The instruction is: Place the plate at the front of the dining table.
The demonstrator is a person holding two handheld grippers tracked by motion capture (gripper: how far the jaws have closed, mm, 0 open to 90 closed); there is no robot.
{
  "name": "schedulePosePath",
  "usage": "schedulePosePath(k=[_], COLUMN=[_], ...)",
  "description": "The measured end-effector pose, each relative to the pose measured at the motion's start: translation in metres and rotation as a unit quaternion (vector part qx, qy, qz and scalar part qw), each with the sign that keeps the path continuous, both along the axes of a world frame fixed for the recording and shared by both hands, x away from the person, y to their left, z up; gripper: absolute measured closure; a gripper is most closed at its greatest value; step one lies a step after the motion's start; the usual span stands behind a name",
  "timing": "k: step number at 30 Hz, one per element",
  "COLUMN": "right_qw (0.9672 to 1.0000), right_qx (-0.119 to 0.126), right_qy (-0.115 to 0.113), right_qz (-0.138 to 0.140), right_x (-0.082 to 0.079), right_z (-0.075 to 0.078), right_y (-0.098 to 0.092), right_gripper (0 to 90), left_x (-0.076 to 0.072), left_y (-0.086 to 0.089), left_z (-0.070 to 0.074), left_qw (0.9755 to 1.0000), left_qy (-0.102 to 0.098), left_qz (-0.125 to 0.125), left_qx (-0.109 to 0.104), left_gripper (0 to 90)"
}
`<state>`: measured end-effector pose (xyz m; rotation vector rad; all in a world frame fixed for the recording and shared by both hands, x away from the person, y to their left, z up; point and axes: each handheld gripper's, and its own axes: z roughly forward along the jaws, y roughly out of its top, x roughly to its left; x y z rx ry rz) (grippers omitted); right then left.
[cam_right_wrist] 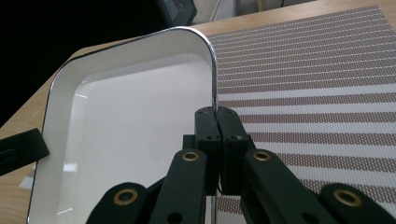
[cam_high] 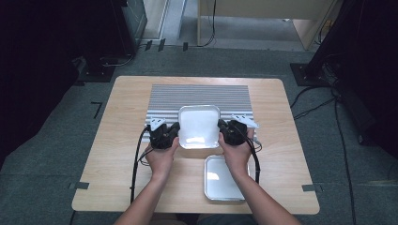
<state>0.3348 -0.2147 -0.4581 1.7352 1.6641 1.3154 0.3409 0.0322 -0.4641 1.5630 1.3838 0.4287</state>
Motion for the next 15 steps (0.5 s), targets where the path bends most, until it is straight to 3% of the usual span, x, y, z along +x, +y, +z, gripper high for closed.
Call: schedulePosePath(k=[7, 11, 15], right_qw=[0.9999, 0.9996, 0.9994], right_qx=[-0.012, 0.002, -0.005], right_qy=[0.011, 0.026, 0.034], right_qz=[0.004, 0.003, 0.004], right_x=[0.024, 0.036, 0.048], right_z=[-0.002, -0.005, -0.006], right_y=[0.008, 0.010, 0.011], right_gripper=[90.0, 90.0, 90.0], left_x=[0.020, 0.031, 0.042], left_y=[0.004, 0.005, 0.004], left_z=[-0.004, -0.005, -0.008], left_qw=[0.9998, 0.9997, 0.9995], left_qy=[0.012, 0.015, 0.020], left_qz=[0.016, 0.021, 0.022], left_qx=[-0.003, -0.001, 0.009], left_gripper=[89.4, 89.7, 89.4])
